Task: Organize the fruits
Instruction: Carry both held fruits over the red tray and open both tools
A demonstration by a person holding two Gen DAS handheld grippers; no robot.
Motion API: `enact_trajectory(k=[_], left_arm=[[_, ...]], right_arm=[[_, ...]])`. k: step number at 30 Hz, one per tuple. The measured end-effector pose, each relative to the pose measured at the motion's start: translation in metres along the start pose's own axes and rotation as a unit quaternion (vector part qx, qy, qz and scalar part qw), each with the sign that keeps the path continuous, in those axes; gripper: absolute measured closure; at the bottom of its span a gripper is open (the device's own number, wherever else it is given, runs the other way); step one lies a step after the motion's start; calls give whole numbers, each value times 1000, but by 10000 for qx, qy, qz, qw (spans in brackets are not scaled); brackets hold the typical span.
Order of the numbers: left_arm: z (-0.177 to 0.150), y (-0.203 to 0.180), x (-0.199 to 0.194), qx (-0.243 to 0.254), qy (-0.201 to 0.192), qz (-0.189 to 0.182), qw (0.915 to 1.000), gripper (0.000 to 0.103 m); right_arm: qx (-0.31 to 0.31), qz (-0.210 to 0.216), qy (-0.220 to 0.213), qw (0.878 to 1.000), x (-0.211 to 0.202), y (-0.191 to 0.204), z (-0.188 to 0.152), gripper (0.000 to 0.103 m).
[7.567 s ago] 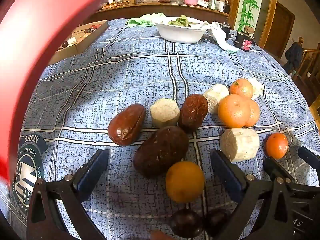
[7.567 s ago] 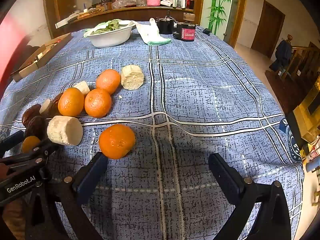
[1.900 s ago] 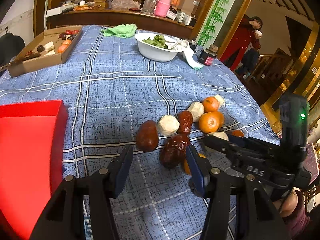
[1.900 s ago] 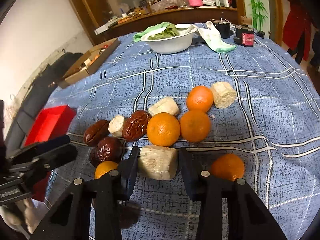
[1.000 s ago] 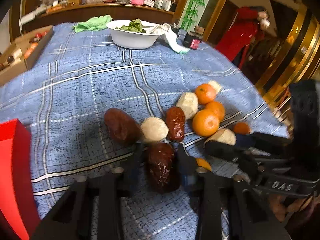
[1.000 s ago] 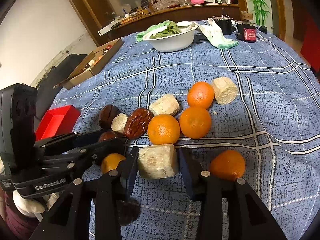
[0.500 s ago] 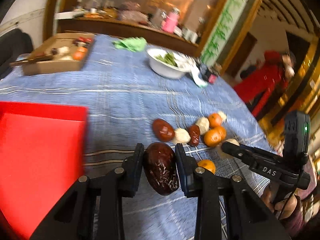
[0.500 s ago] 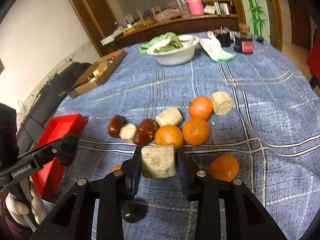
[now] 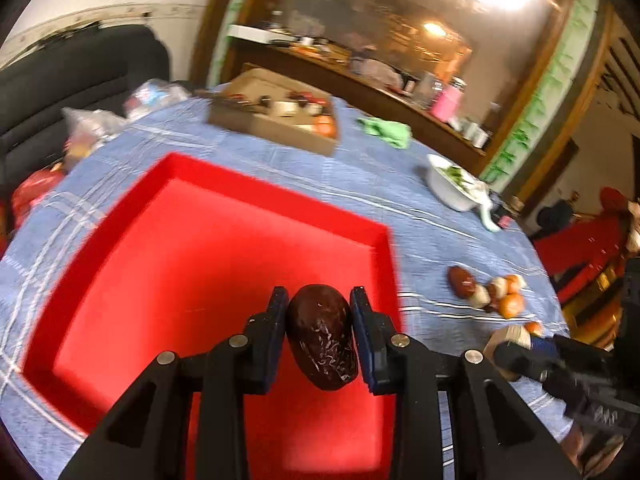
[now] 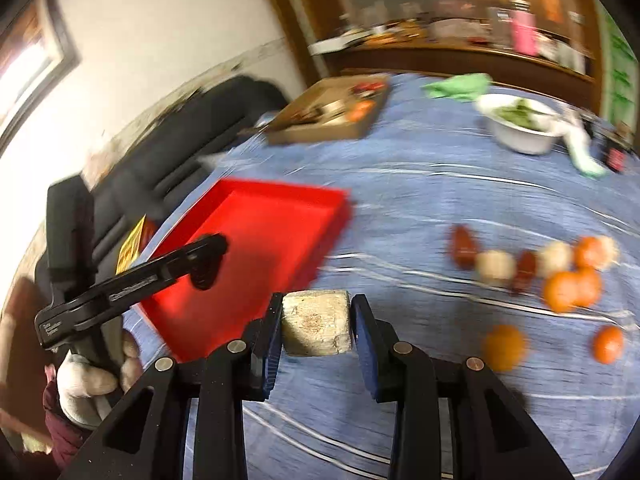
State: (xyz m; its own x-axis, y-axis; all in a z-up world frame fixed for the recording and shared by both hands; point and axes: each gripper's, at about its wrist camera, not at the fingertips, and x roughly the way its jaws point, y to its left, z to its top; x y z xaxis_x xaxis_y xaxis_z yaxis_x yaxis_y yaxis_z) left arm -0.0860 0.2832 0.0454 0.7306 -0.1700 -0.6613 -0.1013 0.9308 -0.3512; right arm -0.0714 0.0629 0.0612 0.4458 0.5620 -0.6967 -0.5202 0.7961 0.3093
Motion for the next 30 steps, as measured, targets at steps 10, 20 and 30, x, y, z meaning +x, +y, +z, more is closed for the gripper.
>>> enact_trajectory(k=[10, 20, 30], left_arm=[[2, 51, -3, -625, -35, 93, 9980, 72], [8, 42, -24, -788, -301, 18, 9964, 53], [17, -7, -46, -452, -562, -134, 9973, 38]], right_arm=[[-960, -31, 566, 9938, 74, 83, -10, 66], [-1173, -89, 529, 9916, 77, 89, -19, 65], [-747, -172, -134, 9970, 10, 45, -17, 50]])
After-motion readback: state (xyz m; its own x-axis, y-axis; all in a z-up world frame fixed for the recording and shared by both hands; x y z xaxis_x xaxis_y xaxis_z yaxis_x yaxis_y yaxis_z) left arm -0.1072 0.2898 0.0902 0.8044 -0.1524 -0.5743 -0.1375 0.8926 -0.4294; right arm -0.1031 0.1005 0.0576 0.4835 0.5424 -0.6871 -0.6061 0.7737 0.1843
